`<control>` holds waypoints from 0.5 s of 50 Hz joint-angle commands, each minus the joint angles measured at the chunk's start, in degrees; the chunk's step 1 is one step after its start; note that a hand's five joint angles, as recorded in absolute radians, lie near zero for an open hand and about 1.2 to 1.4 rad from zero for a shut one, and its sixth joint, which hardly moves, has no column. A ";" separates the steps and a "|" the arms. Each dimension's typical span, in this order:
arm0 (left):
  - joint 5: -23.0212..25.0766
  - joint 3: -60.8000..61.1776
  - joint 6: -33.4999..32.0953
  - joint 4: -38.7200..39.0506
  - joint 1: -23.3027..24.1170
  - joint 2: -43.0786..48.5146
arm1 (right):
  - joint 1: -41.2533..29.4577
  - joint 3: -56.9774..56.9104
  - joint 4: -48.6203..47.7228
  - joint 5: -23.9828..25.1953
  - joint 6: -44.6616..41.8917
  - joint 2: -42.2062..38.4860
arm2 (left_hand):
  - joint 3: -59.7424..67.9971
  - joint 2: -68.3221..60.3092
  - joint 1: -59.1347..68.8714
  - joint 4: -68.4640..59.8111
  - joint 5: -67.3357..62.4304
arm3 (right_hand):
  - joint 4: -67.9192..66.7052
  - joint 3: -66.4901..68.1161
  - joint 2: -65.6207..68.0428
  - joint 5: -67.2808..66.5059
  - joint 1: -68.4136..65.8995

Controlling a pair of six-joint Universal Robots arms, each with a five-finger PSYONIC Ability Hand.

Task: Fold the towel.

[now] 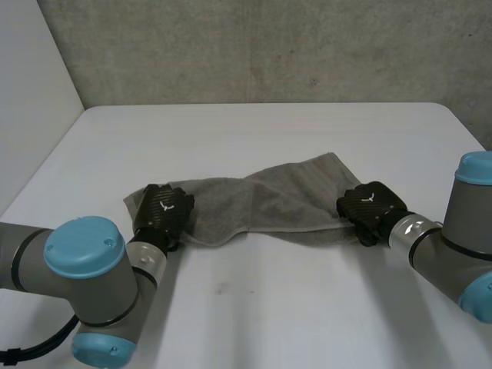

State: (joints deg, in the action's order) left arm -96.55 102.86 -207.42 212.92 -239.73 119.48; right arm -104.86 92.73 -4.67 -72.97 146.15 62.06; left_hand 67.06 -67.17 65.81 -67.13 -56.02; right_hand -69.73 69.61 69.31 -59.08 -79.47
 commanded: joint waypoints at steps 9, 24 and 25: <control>0.14 -2.39 -4.57 -5.21 -2.49 -11.70 | 0.44 -6.51 8.01 -0.33 0.18 9.66 | 12.94 -12.83 14.19 -12.87 -13.98 | -10.27 10.39 10.69 -10.92 -0.53; 0.05 -17.78 -0.53 -34.85 -2.14 -28.69 | 5.37 -27.95 40.42 1.43 -7.18 23.11 | 12.94 -12.83 14.19 -12.87 -13.98 | -10.27 10.39 10.69 -10.92 -0.53; 0.05 -19.17 -0.09 -38.33 -2.66 -28.60 | 5.37 -27.96 40.44 1.43 -7.20 23.11 | 12.94 -12.83 14.19 -12.87 -13.98 | -10.27 10.39 10.69 -10.92 -0.53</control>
State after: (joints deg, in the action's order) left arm -96.50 90.37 -210.02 187.86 -241.72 93.13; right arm -100.58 69.79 27.68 -72.16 143.99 83.16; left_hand 69.68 -69.76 67.16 -69.73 -58.44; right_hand -69.73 69.61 69.31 -59.09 -79.47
